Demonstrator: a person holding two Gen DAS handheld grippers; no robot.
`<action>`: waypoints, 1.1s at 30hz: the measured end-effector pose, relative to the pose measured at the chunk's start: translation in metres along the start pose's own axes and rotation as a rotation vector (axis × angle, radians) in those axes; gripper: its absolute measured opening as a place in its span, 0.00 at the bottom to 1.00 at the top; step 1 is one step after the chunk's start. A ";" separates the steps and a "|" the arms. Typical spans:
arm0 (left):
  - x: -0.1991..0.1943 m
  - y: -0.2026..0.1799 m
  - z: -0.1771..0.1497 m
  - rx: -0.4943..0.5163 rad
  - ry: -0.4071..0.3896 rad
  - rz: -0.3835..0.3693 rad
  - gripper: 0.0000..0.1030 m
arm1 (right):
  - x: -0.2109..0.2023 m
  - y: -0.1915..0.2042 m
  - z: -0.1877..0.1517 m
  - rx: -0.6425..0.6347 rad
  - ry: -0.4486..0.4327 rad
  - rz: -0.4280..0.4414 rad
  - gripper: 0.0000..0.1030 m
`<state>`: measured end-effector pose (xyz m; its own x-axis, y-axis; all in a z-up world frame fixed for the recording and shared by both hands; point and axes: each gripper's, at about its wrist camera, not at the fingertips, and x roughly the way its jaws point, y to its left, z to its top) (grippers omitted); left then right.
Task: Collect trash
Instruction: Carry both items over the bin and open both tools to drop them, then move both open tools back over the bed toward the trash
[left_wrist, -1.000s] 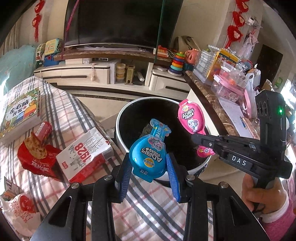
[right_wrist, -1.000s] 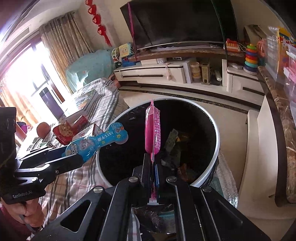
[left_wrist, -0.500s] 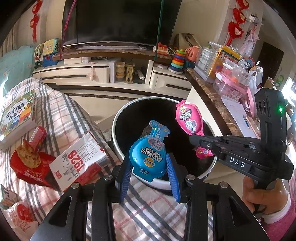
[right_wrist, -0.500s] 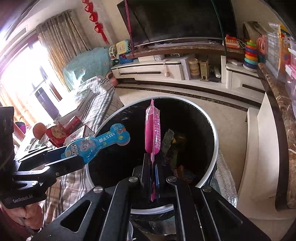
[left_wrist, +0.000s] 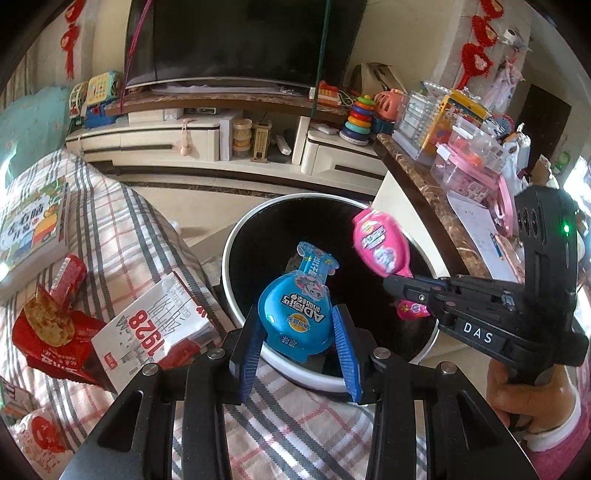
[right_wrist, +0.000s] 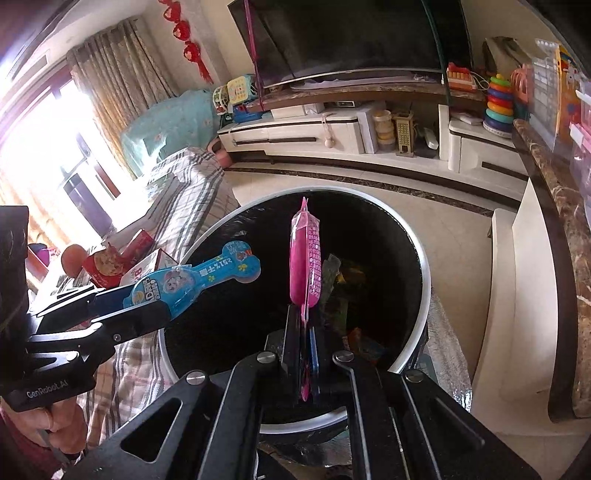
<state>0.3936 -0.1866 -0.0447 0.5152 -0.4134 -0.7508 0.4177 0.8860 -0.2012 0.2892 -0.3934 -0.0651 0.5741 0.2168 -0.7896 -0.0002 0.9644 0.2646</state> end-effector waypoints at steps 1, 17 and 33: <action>0.001 0.002 0.001 -0.011 0.003 0.007 0.44 | 0.000 -0.001 0.000 0.002 0.001 0.000 0.08; -0.047 0.021 -0.048 -0.069 -0.024 0.030 0.56 | -0.022 0.015 -0.011 0.008 -0.057 0.036 0.73; -0.137 0.068 -0.134 -0.223 -0.046 0.123 0.56 | -0.037 0.090 -0.052 -0.020 -0.066 0.139 0.90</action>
<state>0.2514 -0.0414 -0.0399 0.5878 -0.3039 -0.7497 0.1767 0.9526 -0.2476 0.2253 -0.3065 -0.0404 0.6198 0.3385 -0.7080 -0.0994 0.9288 0.3571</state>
